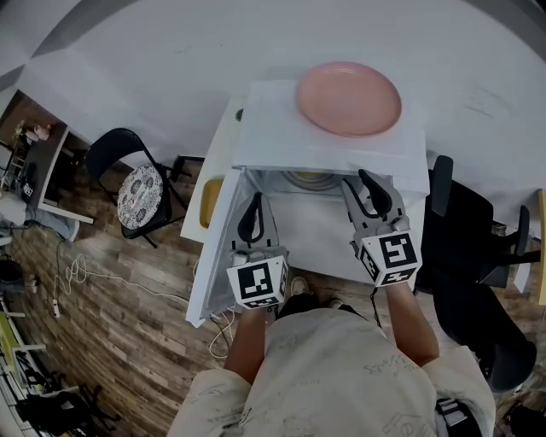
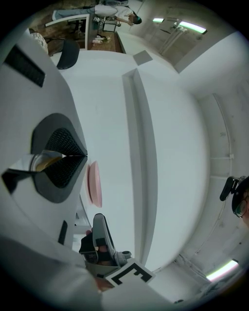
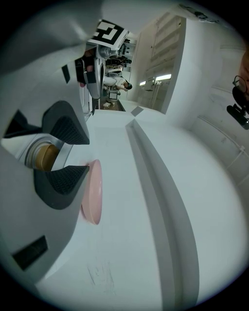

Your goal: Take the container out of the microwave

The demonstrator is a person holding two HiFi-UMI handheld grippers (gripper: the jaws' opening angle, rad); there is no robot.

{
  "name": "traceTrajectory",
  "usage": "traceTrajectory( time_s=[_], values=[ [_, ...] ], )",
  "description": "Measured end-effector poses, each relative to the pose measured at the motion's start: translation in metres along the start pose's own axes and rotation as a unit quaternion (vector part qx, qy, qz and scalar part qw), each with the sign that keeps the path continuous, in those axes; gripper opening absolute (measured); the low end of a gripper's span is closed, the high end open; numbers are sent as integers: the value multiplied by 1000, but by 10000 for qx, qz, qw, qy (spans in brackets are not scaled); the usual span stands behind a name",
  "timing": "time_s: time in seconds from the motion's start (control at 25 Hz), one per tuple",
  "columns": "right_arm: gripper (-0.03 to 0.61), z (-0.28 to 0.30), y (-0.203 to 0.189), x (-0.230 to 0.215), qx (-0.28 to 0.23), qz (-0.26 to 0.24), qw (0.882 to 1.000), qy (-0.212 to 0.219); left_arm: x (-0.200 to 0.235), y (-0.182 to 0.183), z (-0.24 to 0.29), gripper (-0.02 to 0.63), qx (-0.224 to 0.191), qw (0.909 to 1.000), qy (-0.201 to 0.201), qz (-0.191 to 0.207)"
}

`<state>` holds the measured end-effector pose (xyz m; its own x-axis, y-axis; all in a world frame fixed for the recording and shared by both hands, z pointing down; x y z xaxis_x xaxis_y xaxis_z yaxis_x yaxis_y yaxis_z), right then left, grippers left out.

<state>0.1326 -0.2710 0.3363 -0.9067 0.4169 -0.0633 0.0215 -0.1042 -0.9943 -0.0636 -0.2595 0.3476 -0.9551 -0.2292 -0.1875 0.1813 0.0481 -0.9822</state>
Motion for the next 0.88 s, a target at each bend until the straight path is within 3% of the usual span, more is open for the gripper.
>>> traceTrajectory(
  time_s=[0.88],
  values=[
    [150, 21, -13, 19, 215, -138, 9994, 244, 4, -22, 2, 8, 186, 9998, -58, -108]
  ],
)
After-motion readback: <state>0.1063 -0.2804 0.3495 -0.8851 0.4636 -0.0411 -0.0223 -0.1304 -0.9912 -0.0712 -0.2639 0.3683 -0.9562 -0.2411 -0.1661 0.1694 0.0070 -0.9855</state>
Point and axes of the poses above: the fingertips, and each gripper's own axes: z forward along the fingers, x to its left, y out of its top, the point moved 3 cm from there along -z, backward along the fingers, and after that the axes turned 6 degrees about z, right-handed, at the moved point
